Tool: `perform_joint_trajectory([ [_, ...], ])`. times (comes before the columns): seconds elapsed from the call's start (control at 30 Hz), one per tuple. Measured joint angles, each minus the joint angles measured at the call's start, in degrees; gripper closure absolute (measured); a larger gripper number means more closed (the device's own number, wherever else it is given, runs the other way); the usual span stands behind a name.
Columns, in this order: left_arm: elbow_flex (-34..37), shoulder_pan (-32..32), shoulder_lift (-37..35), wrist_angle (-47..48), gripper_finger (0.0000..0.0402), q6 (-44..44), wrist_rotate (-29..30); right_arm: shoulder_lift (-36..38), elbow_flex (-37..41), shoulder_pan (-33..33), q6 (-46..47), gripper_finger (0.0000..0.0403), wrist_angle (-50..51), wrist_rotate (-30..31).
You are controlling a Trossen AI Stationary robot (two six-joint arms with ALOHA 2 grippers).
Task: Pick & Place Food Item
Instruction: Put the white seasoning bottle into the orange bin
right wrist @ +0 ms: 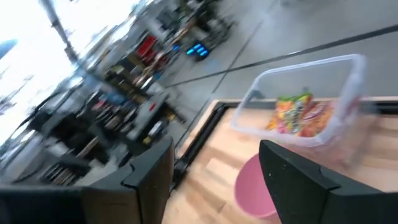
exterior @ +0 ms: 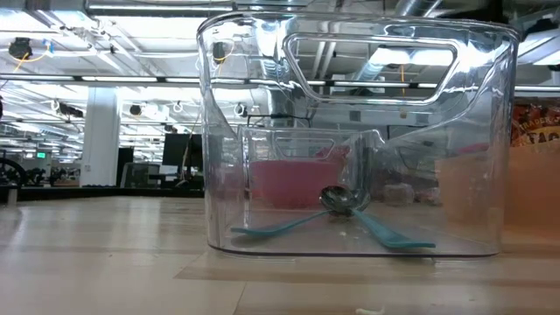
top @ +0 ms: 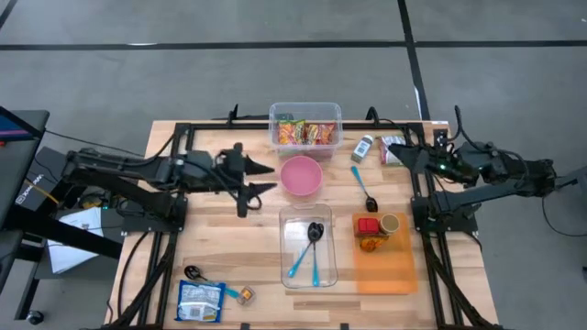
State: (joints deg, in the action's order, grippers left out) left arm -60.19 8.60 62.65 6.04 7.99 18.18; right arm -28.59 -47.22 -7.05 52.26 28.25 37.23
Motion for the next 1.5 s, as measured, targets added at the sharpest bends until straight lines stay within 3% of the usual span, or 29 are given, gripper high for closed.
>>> perform_joint_trajectory([
  [0.13, 4.47, -0.04, -2.89, -6.60, 0.0218, 0.02, 0.46, -3.62, 0.00, 0.60, 4.13, 0.0187, 0.01, 4.84],
  [0.33, 6.36, -0.04, -3.94, -8.27, 0.0223, 0.44, 0.62, -7.76, 0.02, 6.38, 11.39, 0.0222, 0.17, 5.64],
  [0.67, 6.70, -0.04, -3.91, -8.76, 0.0224, 0.44, 0.76, -13.08, -0.43, 19.38, 12.53, 0.0253, -2.50, -6.48],
  [0.83, 6.70, -0.04, -3.91, -8.76, 0.0226, 0.46, 0.74, -17.51, -6.84, 24.96, 5.44, 0.0222, -1.74, -10.18],
  [1.03, 6.68, -0.04, -3.91, -10.74, 0.0224, 0.46, 0.72, -25.70, -20.91, 36.18, 3.88, 0.0151, 17.42, -10.66],
  [1.17, 6.68, -0.04, -3.91, -12.57, 0.0226, 0.47, 0.73, -32.57, -28.00, 45.51, 4.08, 0.0113, 27.31, -16.54],
  [1.33, 6.68, -0.04, -3.91, -13.02, 0.0228, 0.46, 0.71, -39.87, -29.34, 53.06, 6.48, 0.0088, 29.02, -23.30],
  [1.5, 6.65, 0.11, -3.91, -13.02, 0.0229, 1.10, 0.69, -47.32, -29.33, 54.71, 10.01, 0.0085, 29.60, -25.43],
])
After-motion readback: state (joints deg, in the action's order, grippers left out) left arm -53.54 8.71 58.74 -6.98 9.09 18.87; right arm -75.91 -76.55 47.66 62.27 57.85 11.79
